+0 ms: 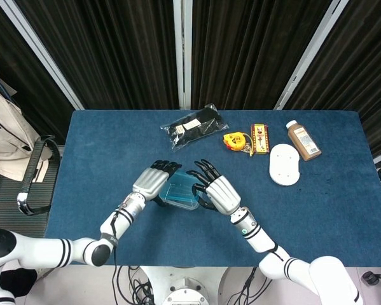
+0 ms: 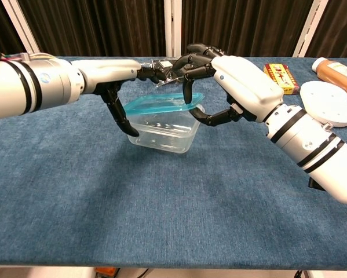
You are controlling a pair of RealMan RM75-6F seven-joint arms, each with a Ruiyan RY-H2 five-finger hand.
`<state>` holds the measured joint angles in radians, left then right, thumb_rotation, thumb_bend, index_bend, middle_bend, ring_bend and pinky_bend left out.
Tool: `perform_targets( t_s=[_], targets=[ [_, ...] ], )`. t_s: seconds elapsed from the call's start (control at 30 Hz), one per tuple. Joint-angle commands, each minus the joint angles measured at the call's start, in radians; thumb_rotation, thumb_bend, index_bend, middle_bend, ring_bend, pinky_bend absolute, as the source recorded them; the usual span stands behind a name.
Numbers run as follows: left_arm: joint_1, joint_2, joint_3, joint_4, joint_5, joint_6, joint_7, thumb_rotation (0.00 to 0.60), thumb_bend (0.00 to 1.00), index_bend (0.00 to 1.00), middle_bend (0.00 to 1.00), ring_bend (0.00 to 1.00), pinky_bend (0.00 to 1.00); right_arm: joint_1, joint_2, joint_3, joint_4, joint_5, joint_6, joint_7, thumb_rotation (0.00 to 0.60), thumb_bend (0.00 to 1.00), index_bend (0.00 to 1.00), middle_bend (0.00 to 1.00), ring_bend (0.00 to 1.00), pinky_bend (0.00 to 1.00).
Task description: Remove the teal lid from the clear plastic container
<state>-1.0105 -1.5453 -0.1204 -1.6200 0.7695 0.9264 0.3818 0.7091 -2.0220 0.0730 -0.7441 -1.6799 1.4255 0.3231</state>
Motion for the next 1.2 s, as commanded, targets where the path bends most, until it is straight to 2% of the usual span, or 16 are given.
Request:
perform_targets(
  t_s=[0.03,0.3,0.5,0.77,0.9,1.03,1.07,1.13,1.17,1.2],
  targets=[
    [0.017,0.014,-0.006,-0.015,0.019,0.023,-0.008,0.6,0.0,0.02,0.03,0.0,0.02,0.0,-0.001,0.002,0.003,0.0,0.006,0.0,0.6,0.89,0.65,0.2,0.0,0.0],
    [0.099,0.052,-0.024,-0.032,0.104,0.16,-0.04,0.6,0.0,0.01,0.03,0.0,0.01,0.012,0.014,0.028,0.012,-0.005,0.059,-0.009,0.6,0.9,0.69,0.23,0.0,0.0],
    [0.154,0.085,-0.037,-0.024,0.132,0.192,-0.087,0.6,0.0,0.01,0.03,0.0,0.01,0.037,0.029,0.06,0.013,-0.007,0.094,-0.045,0.6,0.9,0.69,0.23,0.0,0.0],
    [0.25,0.131,-0.003,0.025,0.193,0.259,-0.117,0.6,0.0,0.01,0.03,0.0,0.01,-0.011,0.115,0.096,-0.006,0.035,0.155,-0.099,0.6,0.9,0.69,0.24,0.0,0.0],
    [0.328,0.163,0.023,0.038,0.23,0.306,-0.172,0.6,0.0,0.01,0.03,0.0,0.01,-0.06,0.16,0.093,0.004,0.08,0.124,-0.087,0.6,0.9,0.69,0.24,0.0,0.0],
    [0.391,0.197,0.04,0.034,0.254,0.33,-0.221,0.6,0.0,0.01,0.03,0.0,0.01,-0.066,0.148,0.094,0.079,0.12,0.049,-0.053,0.6,0.86,0.67,0.22,0.0,0.0],
    [0.403,0.204,0.044,0.03,0.259,0.335,-0.228,0.6,0.0,0.01,0.03,0.0,0.01,-0.063,0.139,0.093,0.101,0.126,0.031,-0.046,0.6,0.84,0.65,0.21,0.0,0.0],
    [0.432,0.216,0.05,0.024,0.273,0.351,-0.242,0.6,0.0,0.01,0.03,0.0,0.01,-0.057,0.119,0.084,0.143,0.134,-0.017,-0.042,0.6,0.77,0.52,0.16,0.0,0.0],
    [0.444,0.219,0.052,0.021,0.279,0.358,-0.248,0.6,0.0,0.01,0.03,0.0,0.01,-0.058,0.116,0.076,0.15,0.141,-0.055,-0.054,0.6,0.7,0.34,0.1,0.0,0.0],
    [0.458,0.224,0.054,0.016,0.284,0.364,-0.259,0.6,0.0,0.01,0.03,0.0,0.01,-0.062,0.119,0.068,0.143,0.15,-0.096,-0.08,0.6,0.55,0.14,0.04,0.0,0.0]
  ],
)
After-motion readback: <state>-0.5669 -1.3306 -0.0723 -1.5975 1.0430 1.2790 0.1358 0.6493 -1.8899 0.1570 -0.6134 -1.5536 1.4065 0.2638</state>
